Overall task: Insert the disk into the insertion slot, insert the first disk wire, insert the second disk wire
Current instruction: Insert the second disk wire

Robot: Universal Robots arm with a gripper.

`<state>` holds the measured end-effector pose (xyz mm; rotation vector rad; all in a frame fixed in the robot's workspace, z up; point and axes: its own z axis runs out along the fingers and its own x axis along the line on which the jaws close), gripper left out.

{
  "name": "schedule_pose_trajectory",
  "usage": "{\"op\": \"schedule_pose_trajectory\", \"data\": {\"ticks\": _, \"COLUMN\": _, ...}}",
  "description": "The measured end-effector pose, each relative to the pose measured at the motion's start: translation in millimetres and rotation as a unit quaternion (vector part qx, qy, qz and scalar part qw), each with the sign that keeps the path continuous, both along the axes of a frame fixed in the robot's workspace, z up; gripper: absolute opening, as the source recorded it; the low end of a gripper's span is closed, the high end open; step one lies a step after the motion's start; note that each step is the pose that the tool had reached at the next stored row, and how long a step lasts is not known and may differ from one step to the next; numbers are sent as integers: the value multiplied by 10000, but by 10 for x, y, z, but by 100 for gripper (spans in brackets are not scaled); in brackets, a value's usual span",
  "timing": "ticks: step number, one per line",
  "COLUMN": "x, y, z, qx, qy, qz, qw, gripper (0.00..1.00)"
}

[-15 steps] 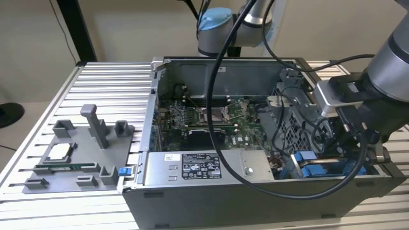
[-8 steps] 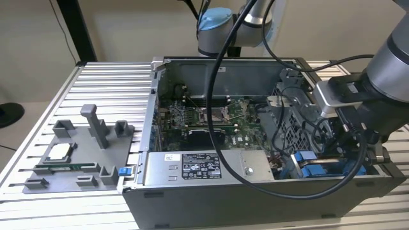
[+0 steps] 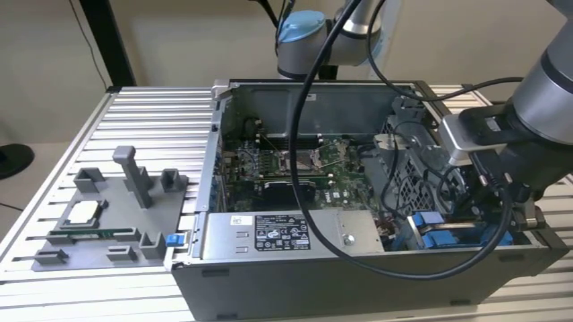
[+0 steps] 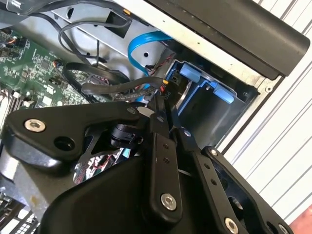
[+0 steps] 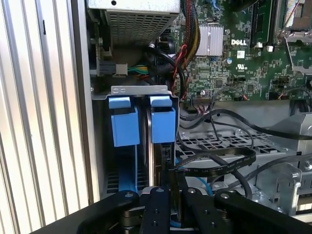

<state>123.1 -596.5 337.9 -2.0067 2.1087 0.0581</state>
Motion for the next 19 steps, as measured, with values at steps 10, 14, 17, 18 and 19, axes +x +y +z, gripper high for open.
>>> {"op": "schedule_pose_trajectory", "data": {"ticks": 10, "x": 1, "y": 0, "z": 6, "qx": 7, "qy": -37, "qz": 1, "qw": 10000, "gripper": 100}}
{"op": "schedule_pose_trajectory", "data": {"ticks": 14, "x": -1, "y": 0, "z": 182, "qx": 1, "qy": -36, "qz": -1, "qw": 10000, "gripper": 100}}
{"op": "schedule_pose_trajectory", "data": {"ticks": 17, "x": -2, "y": -1, "z": 315, "qx": 2, "qy": -33, "qz": -1, "qw": 10000, "gripper": 100}}
{"op": "schedule_pose_trajectory", "data": {"ticks": 18, "x": -1, "y": 0, "z": 347, "qx": 2, "qy": -32, "qz": 0, "qw": 10000, "gripper": 100}}
{"op": "schedule_pose_trajectory", "data": {"ticks": 19, "x": -1, "y": 0, "z": 374, "qx": 2, "qy": -31, "qz": 0, "qw": 10000, "gripper": 100}}
